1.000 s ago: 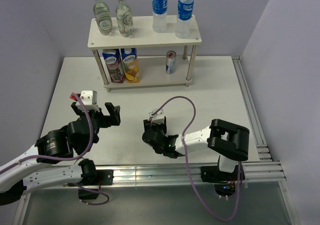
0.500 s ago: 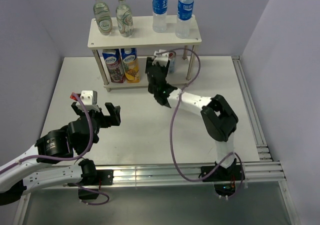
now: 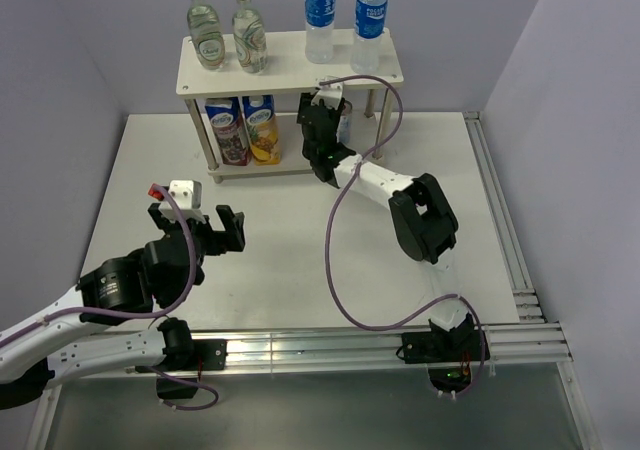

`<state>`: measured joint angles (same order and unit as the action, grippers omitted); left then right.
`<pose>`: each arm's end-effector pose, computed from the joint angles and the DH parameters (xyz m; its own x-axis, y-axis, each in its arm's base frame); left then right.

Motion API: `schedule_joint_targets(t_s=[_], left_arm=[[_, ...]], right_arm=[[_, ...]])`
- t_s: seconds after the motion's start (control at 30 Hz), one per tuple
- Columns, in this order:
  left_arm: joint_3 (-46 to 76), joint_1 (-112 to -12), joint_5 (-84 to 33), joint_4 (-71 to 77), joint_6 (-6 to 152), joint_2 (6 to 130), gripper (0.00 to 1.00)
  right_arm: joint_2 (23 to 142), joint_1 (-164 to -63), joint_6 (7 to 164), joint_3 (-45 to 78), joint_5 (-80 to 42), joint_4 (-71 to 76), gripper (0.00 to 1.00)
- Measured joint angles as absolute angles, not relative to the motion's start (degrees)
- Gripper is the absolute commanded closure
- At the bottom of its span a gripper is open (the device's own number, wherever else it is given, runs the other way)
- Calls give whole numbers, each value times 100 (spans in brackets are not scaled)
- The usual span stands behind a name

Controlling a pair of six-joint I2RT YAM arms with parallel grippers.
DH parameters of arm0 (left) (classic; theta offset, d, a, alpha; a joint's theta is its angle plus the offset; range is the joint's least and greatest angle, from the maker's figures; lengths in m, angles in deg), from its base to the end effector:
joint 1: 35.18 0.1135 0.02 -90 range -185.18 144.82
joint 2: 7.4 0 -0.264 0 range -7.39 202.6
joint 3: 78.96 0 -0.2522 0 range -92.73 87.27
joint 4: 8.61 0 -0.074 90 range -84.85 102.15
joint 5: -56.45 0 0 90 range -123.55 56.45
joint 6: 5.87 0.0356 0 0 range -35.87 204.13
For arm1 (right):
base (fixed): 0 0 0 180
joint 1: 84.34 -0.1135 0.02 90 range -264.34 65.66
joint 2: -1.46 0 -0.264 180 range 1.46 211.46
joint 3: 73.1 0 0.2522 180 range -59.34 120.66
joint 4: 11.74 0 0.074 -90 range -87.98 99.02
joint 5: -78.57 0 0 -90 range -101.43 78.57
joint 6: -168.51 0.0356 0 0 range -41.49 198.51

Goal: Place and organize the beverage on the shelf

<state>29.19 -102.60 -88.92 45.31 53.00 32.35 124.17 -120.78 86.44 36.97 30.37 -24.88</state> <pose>0.0724 -0.0978 0.3813 -0.2418 -0.1837 -0.9528 0.1243 0.9680 -0.2181 0.4238 0.2834 0.2813 0.0198 0.1425 -0.9896 0.0915 0.9854 0.1437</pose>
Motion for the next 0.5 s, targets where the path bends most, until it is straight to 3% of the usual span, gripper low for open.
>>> schedule_joint_targets(t_s=[0.17, 0.5], left_arm=[[2919, -10260, -8892, 4531, 5300, 3266, 1], [2919, -10260, -8892, 4531, 5300, 3242, 1]], right_arm=[[12303, -12048, 8803, 3632, 2947, -2267, 100], [11626, -11912, 9684, 2388, 2947, -1441, 100]])
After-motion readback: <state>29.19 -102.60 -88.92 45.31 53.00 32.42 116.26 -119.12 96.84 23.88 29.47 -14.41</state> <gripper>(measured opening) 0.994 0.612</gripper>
